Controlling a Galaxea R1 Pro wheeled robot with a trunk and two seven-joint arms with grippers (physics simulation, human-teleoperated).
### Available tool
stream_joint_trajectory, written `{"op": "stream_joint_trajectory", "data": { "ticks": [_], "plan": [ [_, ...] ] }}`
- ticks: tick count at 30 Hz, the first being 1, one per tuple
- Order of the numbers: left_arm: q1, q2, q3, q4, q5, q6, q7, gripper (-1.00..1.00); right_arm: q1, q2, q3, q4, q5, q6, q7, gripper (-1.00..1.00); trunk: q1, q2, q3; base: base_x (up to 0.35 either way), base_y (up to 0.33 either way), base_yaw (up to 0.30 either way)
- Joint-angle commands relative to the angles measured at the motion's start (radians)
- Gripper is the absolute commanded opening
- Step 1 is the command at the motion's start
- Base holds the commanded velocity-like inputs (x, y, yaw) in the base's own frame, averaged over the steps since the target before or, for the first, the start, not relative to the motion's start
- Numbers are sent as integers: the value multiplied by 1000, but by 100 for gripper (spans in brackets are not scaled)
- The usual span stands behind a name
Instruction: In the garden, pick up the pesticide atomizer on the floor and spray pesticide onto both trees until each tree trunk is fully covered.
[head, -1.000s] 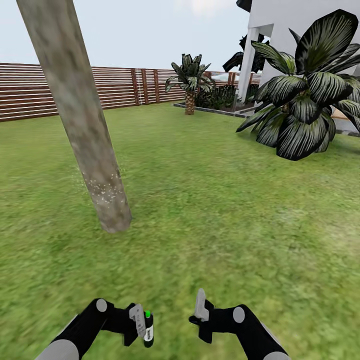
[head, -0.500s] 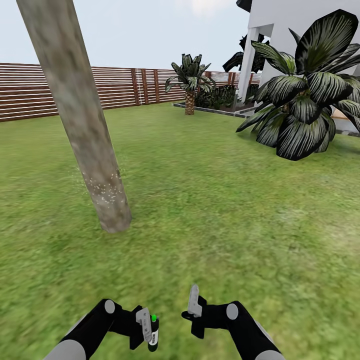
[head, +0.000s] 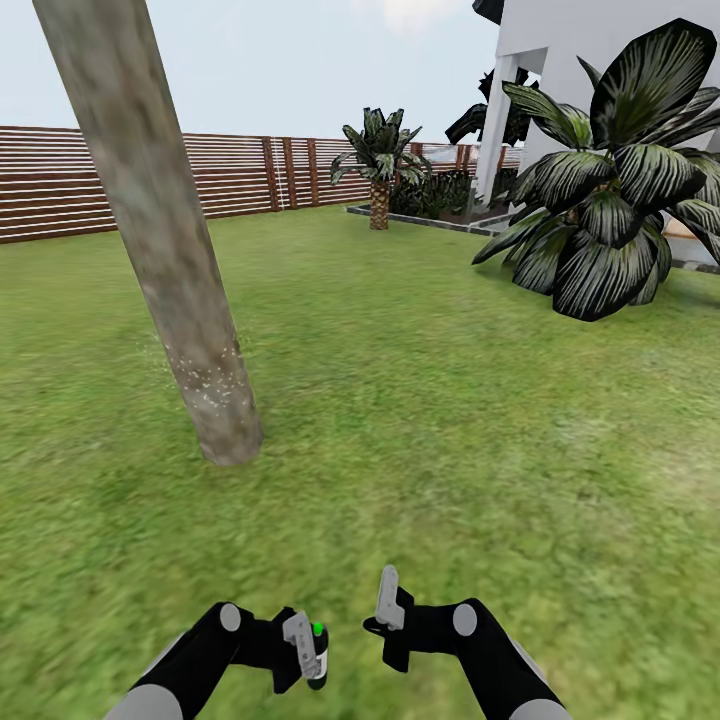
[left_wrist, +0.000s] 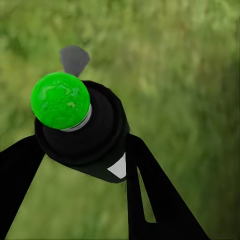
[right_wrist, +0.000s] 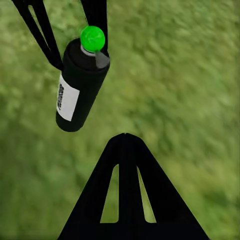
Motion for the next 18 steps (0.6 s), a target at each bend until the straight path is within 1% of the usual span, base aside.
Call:
{"op": "stream_joint_trajectory", "data": {
  "ticks": [1, 6, 9, 11, 14, 18],
  "plan": [
    [0, -3, 1, 3, -10, -10, 0, -100, -1, 2, -7, -1, 8, -5, 5, -100, 0, 0, -1, 0, 0, 0],
    [-1, -23, 1, 32, -17, -10, 4, -100, -1, 2, -7, -1, 8, -5, 5, -100, 0, 0, -1, 0, 0, 0],
    [-1, -28, 1, 35, -13, -10, 37, -100, -1, 2, -7, -1, 8, -6, 5, -100, 0, 0, -1, 0, 0, 0],
    [-1, -31, 0, 50, -14, -10, 48, -100, -1, 2, -7, 0, 8, -5, 5, -100, 0, 0, -1, 0, 0, 0],
    [-1, -35, -1, 56, -12, -10, 52, -100, -1, 2, -7, 0, 8, -5, 5, -100, 0, 0, -1, 0, 0, 0],
    [-1, -49, 0, 57, -10, -10, 53, -100, -1, 2, -6, 1, 8, -6, 5, -100, 0, 0, -1, 0, 0, 0]
  ]
}}
